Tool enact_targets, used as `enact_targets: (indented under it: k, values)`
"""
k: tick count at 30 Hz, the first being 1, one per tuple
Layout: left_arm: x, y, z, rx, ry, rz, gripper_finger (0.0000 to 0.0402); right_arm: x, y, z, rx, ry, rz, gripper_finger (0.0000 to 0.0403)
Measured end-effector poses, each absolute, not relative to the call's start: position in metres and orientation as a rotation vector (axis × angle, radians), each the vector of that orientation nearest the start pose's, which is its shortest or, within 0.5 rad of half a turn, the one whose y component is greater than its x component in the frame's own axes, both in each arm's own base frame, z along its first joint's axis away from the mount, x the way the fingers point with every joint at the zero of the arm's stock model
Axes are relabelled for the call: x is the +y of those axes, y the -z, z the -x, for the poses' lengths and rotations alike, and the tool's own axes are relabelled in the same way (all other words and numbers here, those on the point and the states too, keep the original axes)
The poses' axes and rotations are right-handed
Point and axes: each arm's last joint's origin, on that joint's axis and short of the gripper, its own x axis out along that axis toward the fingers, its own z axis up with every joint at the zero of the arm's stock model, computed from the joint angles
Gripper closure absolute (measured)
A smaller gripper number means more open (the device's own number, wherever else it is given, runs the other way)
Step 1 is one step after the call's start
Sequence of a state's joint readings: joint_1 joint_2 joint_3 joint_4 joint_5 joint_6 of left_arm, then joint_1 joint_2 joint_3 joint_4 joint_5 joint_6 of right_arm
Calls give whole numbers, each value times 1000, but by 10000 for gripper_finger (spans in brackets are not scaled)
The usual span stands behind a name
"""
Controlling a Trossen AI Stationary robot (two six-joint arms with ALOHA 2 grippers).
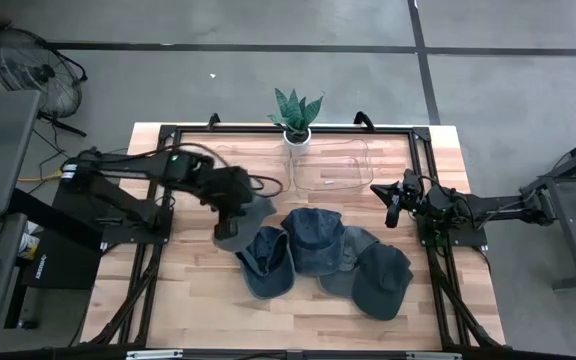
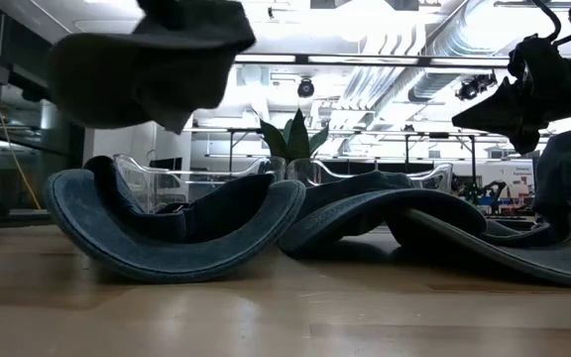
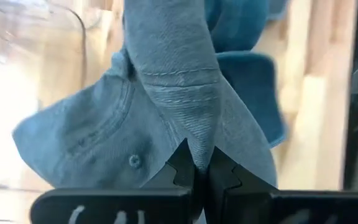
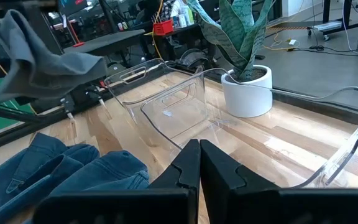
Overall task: Pick & Place hat
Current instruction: Put the left gray cap into the left transparent bin
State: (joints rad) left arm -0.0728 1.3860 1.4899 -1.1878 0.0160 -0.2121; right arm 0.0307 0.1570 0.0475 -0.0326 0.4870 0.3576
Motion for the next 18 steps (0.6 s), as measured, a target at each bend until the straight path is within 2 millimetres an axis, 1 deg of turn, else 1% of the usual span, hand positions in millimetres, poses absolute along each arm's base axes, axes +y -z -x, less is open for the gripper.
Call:
enact_targets:
  k: [4, 9, 12, 14, 18]
  values:
    - [-8, -367, -264, 1201, 24, -45, 401, -10, -164, -102, 55, 475, -314, 398]
    - [2, -371, -280, 1275, 62, -360, 401, -10, -164, -102, 56, 475, -314, 398]
    - [5, -371, -290, 1267, 115, -558, 401, -10, -164, -102, 56, 475, -314, 398]
    - [7, -369, -291, 1285, 147, -684, 401, -10, -164, -102, 55, 475, -314, 398]
    - [14, -368, -300, 1272, 154, -852, 401, -10, -164, -102, 56, 474, -314, 398]
